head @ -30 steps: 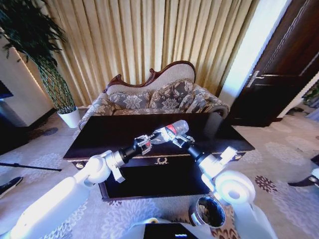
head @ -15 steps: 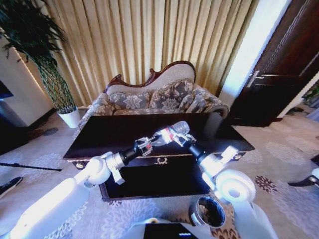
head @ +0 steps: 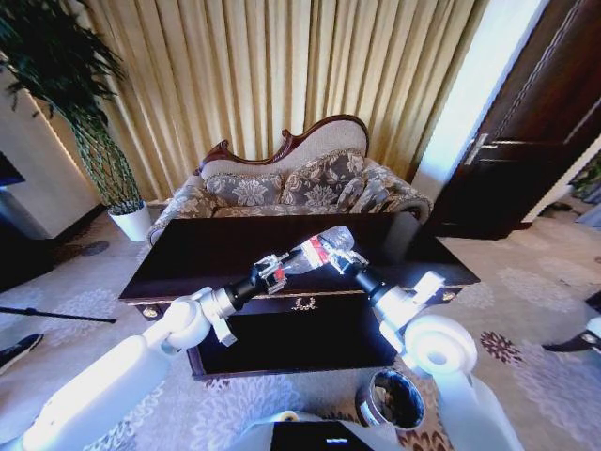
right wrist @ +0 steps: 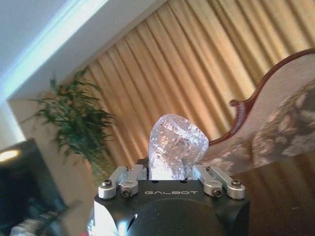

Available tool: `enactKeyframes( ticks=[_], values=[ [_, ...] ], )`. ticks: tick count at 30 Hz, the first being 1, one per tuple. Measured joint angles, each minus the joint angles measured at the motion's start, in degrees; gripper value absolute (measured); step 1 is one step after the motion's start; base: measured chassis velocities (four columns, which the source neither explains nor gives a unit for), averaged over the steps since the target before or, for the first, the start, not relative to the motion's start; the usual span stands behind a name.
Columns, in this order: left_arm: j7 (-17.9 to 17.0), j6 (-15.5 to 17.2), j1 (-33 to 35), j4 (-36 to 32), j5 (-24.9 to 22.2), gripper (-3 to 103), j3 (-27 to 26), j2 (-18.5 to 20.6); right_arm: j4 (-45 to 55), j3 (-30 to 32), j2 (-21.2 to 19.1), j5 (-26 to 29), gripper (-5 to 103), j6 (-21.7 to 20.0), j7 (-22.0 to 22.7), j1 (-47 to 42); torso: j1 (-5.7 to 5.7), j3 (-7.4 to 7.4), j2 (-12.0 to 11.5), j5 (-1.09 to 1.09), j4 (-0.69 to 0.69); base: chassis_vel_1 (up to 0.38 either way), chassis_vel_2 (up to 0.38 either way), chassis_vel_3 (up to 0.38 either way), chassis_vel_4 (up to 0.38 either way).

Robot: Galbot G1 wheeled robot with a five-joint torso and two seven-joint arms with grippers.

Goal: Move to the front of the table and place the trash on the table into the trash bin.

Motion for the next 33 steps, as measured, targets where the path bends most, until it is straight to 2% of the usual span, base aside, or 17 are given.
enactKeyframes(
  ticks=[1,2,3,5,7,8,11,13,16,18,22,24,26,28,29,32,33],
  values=[
    [-0.3,0.1,-0.2,0.1,-0.6,65,0.0,0.0,-0.5,0.5,0.0,-0.4,30,0.3,-0.2,0.3,0.0,0.0,0.0,-0.01,0.0,0.0,0.0,0.0,0.0],
    [-0.6,0.4,-0.3,0.3,-1.3,70,0.0,0.0,-0.9,1.0,0.0,-0.6,29,0.6,-0.2,0.6,0.0,-0.01,0.0,0.0,0.0,0.0,0.0,0.0,0.0],
    [-0.6,0.4,-0.3,0.3,-1.3,70,0.0,0.0,-0.9,1.0,0.0,-0.6,29,0.6,-0.2,0.6,0.0,-0.01,0.0,0.0,0.0,0.0,0.0,0.0,0.0],
    [-2.7,2.4,-0.3,0.9,-5.8,82,-0.6,0.5,-3.6,3.0,-0.2,-1.6,27,1.8,-0.1,1.7,0.0,0.0,0.0,0.0,0.0,0.0,0.0,0.0,0.0],
    [-2.9,2.9,-0.2,1.1,-7.1,82,-0.9,0.7,-4.3,3.4,-0.3,-2.0,27,2.2,0.0,2.0,0.0,-0.01,0.0,0.02,0.0,0.0,0.0,0.0,0.0],
    [-3.6,4.1,0.1,1.5,-10.5,92,-1.5,1.3,-6.2,4.3,-0.5,-3.2,24,3.3,0.0,2.8,0.0,0.0,0.0,-0.01,0.0,0.0,0.0,0.0,0.0],
    [-5.4,8.1,2.9,1.8,-19.3,99,-4.7,1.8,-9.4,5.5,-0.6,-6.6,22,5.0,0.1,4.1,0.0,0.0,0.0,-0.01,0.0,0.0,0.0,0.0,0.0],
    [-5.7,9.0,3.7,1.8,-21.0,99,-5.6,1.9,-9.9,5.6,-0.6,-7.2,22,5.3,0.1,4.3,0.0,0.0,0.0,-0.01,0.01,0.0,0.0,0.0,0.0],
    [-8.6,13.7,8.6,1.6,-30.1,100,-11.5,1.7,-12.1,5.7,-0.8,-11.6,22,7.1,0.1,4.9,0.0,0.0,0.0,-0.02,0.02,0.0,0.0,0.0,0.0],
    [-9.5,14.7,9.5,1.4,-31.7,100,-12.8,1.5,-12.4,5.7,-0.8,-12.6,22,7.3,0.1,4.9,0.0,-0.01,0.0,-0.02,0.01,0.0,0.0,0.0,0.0],
    [-15.3,22.0,13.1,-0.5,-42.5,100,-19.4,-0.5,-15.2,5.2,-1.1,-22.4,22,9.7,0.1,5.3,0.0,0.0,0.0,-0.02,0.01,0.0,0.0,0.0,0.0],
    [-16.3,23.4,13.3,-1.0,-44.2,100,-20.0,-0.9,-15.5,5.2,-1.2,-23.6,22,9.8,0.1,5.3,0.0,0.0,0.0,-0.01,0.01,0.0,0.0,0.0,0.0],
    [-20.0,28.9,14.1,-2.9,-50.7,100,-22.4,-2.5,-16.5,5.3,-1.8,-28.6,22,10.4,0.1,5.1,0.0,-0.01,0.0,-0.02,0.01,0.0,0.0,0.0,0.0],
    [-21.8,34.5,14.9,-5.1,-58.1,100,-26.1,-4.9,-17.3,5.7,-2.6,-34.0,22,11.6,0.1,4.3,0.0,-0.01,0.0,-0.01,0.0,0.0,0.0,0.0,0.0],
    [-21.8,34.5,14.9,-5.1,-58.1,100,-26.1,-4.9,-17.3,5.7,-2.6,-34.0,22,11.6,0.1,4.3,0.0,-0.01,0.0,-0.01,0.0,0.0,0.0,0.0,0.0],
    [-22.6,40.9,17.2,-7.8,-68.9,100,-31.7,-7.8,-17.3,6.9,-4.0,-36.9,22,11.9,0.1,2.7,0.0,0.0,0.0,0.01,-0.01,0.0,0.0,0.0,0.0],
    [-22.6,40.9,17.2,-7.8,-68.9,100,-31.7,-7.8,-17.3,6.9,-4.0,-36.9,22,11.9,0.1,2.7,0.0,0.0,0.0,0.01,-0.01,0.0,0.0,0.0,0.0]
  ],
)
